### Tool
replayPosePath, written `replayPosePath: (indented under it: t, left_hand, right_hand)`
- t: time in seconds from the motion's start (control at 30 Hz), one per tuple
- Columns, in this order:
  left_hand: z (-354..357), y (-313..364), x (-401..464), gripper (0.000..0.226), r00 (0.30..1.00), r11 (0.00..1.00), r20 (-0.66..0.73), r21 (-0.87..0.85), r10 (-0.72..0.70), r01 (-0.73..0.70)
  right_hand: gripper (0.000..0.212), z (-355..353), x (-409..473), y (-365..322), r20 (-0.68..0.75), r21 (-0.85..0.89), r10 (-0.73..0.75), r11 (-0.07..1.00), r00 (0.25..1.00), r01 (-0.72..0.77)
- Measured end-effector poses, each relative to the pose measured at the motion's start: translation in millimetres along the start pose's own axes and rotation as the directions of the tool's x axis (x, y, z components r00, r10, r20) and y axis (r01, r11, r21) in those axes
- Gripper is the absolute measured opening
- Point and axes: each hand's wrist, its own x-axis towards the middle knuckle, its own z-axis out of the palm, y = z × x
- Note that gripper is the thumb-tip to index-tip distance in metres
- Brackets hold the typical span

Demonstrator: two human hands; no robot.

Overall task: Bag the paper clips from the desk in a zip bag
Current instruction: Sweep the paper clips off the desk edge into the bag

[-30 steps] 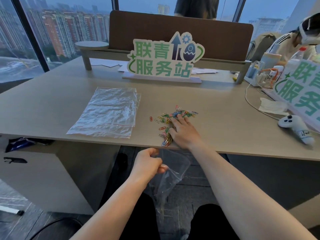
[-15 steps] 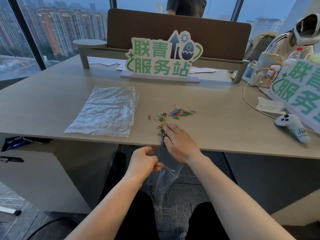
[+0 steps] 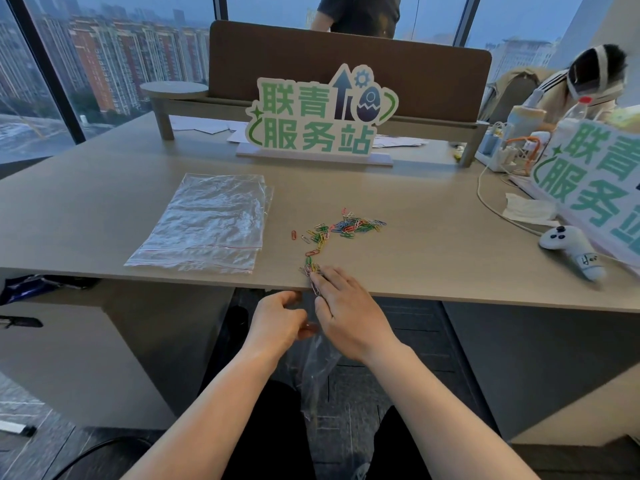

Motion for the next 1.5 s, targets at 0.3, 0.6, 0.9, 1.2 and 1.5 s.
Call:
replayPosePath:
  t: [0.3,0.6,0.9,1.2,1.5]
  left_hand:
    - [-3,-4,4,0.038,1.000,1.000,0.007,-0.001,-0.002,0.002]
    - [-3,-5,4,0.056,0.999,0.999,-0.004,-0.029,-0.037,0.037]
    - [-11,-9,12,0.059,0.997,0.997,-0.025,-0.030,-0.078,0.077]
    - [-15,-10,17,0.059,0.996,0.996,-0.027,0.000,-0.090,0.090]
    - [-20,-10,17,0.058,0.996,0.996,-0.030,0.009,-0.086,0.086]
  right_hand:
    - [0.048,4,-22,-11,-0.078,0.044,-0.053,0.997,0.996,0.056]
    - [0.048,-7,-6,0,-0.211,0.190,0.020,0.982,0.977,0.021]
    - [0.056,-14,76,21,0.022,0.040,0.106,0.994,0.994,-0.106]
    - [0.059,-3,124,24,0.109,-0.036,0.119,0.993,0.987,-0.116]
    - [0.058,-1,131,27,0.119,-0.082,0.073,0.995,0.990,-0.064]
